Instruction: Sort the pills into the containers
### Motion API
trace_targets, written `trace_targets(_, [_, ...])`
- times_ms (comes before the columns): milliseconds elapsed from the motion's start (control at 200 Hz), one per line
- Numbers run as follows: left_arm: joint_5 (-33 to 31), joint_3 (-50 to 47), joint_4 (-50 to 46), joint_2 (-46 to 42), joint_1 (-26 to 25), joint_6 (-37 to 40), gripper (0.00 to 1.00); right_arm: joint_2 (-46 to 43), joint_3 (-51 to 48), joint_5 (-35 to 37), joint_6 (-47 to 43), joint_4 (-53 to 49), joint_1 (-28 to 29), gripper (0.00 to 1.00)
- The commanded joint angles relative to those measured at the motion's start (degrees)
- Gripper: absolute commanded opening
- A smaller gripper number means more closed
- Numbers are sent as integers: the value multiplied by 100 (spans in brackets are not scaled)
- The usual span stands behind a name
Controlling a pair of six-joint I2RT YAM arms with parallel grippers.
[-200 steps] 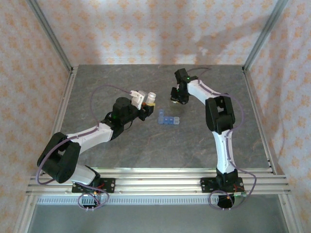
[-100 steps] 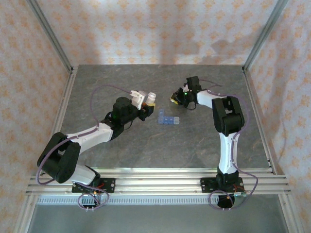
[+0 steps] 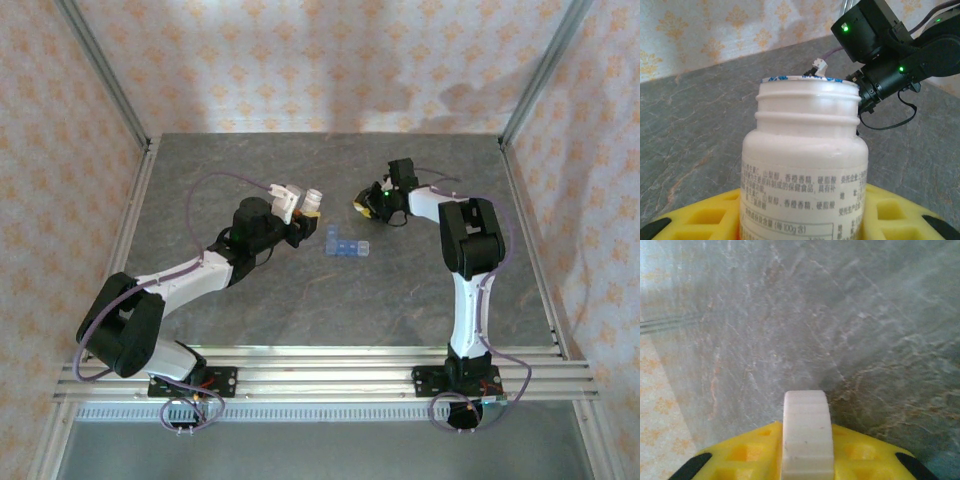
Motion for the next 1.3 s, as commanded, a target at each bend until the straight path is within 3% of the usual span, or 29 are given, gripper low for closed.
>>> trace_targets(0, [63, 227, -84, -139, -81, 83, 0, -21, -189, 205, -4, -192, -30, 29])
trace_targets(360, [15, 191, -82, -235, -139, 114, 0, -373, -354, 334, -193, -562, -104, 60])
trace_targets(490, [20, 168, -34, -263, -135, 119, 0, -639, -396, 423, -442, -989, -122, 67])
trace_targets(891, [-11, -25, 160, -300, -136, 59, 0, -2025, -917, 572, -1207, -1577, -115, 67])
trace_targets(1296, [-36, -429, -43, -642, -142, -5, 0, -1844, -820, 576, -1720, -1514, 285, 66])
